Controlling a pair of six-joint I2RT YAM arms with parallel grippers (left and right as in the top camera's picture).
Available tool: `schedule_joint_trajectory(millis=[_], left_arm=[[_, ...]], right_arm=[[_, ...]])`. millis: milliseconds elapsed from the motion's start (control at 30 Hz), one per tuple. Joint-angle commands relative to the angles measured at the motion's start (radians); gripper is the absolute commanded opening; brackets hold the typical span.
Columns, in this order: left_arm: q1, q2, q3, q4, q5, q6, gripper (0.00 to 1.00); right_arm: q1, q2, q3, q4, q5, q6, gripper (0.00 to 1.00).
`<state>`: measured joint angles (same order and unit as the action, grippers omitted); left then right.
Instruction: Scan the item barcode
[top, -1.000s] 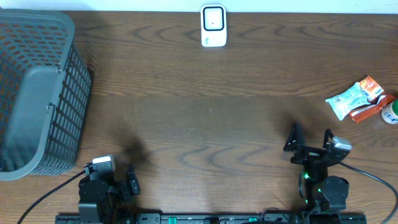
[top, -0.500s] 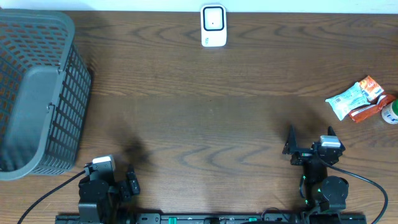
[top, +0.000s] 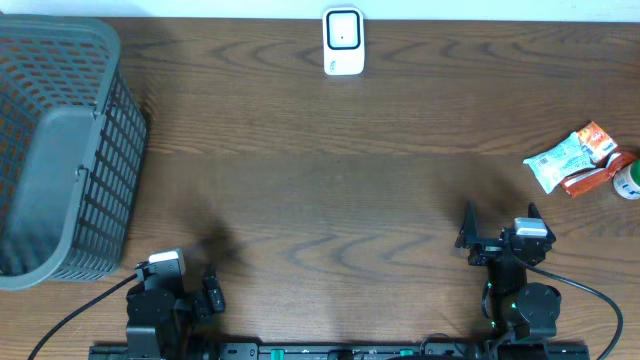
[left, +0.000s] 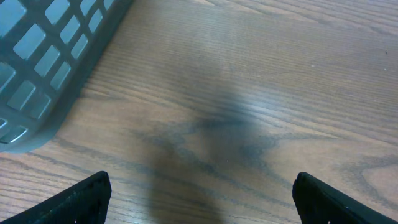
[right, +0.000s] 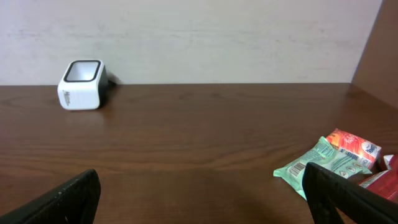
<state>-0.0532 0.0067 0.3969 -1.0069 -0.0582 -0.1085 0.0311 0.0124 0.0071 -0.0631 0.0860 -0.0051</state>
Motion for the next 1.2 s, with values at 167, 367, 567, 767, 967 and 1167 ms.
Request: schedule_joint_trajectory(millis=[167, 367, 567, 767, 967, 1167], left_arm=[[0.002, -0.001, -0.001, -0.005, -0.005, -0.009, 0.94], [0.002, -0.001, -0.001, 0.010, 0.026, -0.013, 0.94], [0.002, -0.001, -0.001, 0.340, 0.049, -0.013, 0.94], [0.002, -0.001, -0.010, 0.637, 0.047, 0.019, 0.94], [0.003, -0.001, -0.156, 0.898, 0.047, 0.066, 0.94], [0.003, -0.003, -0.322, 1.055, 0.047, 0.081, 0.94]], right_arm=[[-0.008, -0.008, -0.002, -0.004, 0.002, -0.011, 0.99], [-0.008, -0.007, -0.002, -0.004, 0.002, -0.011, 0.99], [-0.008, -0.007, -0.002, -0.004, 0.002, -0.011, 0.99], [-0.008, -0.007, -0.002, -0.004, 0.002, -0.011, 0.99], [-0.008, -0.007, -0.002, -0.004, 0.002, -0.011, 0.99], [-0.008, -0.007, -0.002, -0.004, 0.002, -0.011, 0.99]])
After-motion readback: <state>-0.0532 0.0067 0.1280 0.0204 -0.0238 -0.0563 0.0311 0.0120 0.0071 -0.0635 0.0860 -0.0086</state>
